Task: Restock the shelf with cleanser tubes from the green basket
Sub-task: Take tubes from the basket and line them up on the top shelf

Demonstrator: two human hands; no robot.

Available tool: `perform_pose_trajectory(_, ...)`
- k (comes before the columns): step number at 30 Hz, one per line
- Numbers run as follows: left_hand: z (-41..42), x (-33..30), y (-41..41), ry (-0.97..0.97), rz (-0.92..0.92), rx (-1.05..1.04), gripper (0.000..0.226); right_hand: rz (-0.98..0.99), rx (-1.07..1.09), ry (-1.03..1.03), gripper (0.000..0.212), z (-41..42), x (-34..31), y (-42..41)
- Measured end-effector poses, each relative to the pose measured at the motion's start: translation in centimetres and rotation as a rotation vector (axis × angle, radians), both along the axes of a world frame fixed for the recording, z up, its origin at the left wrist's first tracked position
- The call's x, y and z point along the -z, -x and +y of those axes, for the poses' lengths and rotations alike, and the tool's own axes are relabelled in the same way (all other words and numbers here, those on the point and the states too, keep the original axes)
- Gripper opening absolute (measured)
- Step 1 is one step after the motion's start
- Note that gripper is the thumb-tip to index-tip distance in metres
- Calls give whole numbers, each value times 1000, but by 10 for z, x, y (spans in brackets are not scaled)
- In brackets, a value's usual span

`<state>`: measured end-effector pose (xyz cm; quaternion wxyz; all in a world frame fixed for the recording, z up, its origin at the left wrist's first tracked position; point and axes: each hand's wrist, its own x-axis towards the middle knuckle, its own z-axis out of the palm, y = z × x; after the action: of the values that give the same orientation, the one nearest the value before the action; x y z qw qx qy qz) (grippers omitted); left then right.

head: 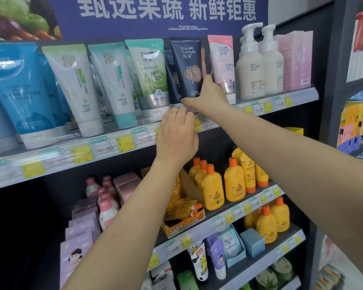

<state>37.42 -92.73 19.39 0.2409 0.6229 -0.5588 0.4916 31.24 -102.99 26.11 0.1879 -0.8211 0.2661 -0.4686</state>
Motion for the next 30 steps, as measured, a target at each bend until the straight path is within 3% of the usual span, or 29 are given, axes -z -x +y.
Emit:
perform_pose_trajectory(4,1,0,1,-27,9,-10,29,-17,-25,18,63,0,3,2)
perform_pose_trajectory(9,4,-1,1,-61,-2,-6,29,-131,-78,75,48,4,14,11)
perform_pose_trajectory(16,9,20,6,-104,-13,-132,62,-6,-4,358,59,15,54,35)
perform_pose_trajectory(26,13,143,38,-143,130,-179,73,115,-2,326,56,37,176,64)
perform_pose_trajectory(30,17,227,60,-331,310,-178,77,325,-28,235,58,42,260,83)
